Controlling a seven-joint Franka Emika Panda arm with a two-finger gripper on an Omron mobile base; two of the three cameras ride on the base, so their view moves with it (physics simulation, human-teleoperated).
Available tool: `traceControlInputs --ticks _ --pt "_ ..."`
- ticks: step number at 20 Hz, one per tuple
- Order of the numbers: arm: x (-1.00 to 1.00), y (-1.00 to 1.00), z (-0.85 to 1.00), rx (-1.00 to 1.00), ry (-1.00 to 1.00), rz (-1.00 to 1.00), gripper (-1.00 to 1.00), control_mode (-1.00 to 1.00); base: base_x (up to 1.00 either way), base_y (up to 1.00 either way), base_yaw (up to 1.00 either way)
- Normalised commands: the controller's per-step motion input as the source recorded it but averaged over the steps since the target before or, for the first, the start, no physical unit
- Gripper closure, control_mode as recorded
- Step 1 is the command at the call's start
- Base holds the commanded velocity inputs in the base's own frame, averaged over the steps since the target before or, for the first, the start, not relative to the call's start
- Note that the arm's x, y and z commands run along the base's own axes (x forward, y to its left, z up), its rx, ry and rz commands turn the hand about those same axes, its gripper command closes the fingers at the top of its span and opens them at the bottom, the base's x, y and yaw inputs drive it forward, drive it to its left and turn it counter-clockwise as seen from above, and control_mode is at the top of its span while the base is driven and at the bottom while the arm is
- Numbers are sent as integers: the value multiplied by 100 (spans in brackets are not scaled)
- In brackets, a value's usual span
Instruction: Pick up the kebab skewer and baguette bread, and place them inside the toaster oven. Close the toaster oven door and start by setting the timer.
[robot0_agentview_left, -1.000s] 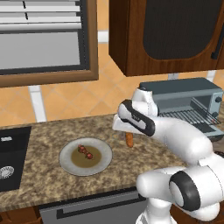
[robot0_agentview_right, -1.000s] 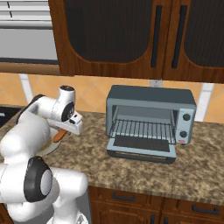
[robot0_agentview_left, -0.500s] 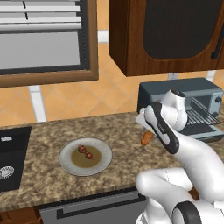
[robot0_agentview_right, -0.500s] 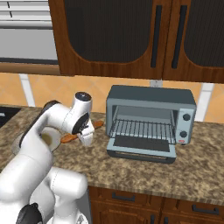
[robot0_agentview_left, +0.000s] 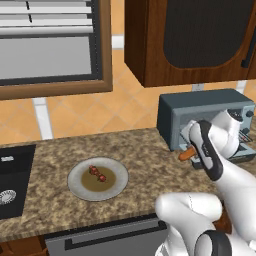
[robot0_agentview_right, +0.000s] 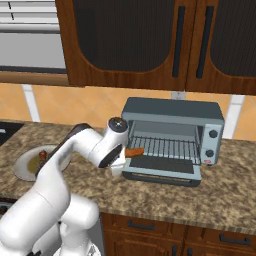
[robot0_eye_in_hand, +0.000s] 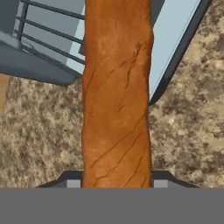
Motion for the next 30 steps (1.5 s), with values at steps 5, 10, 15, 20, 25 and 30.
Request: traceControlInputs --ticks 5,10,15,20,25,30 --pt "27 -95 26 18 3 -14 100 -100 0 0 0" --pt "35 -81 2 17 0 -10 100 -100 0 0 0" --pt "35 -42 0 1 0 -8 100 -100 0 0 0" --pt "38 -10 -2 0 -4 -2 100 -100 0 0 0" --pt "44 -8 0 0 -3 0 100 -100 0 0 0" --pt "27 -21 -1 -1 -9 -1 100 -100 0 0 0"
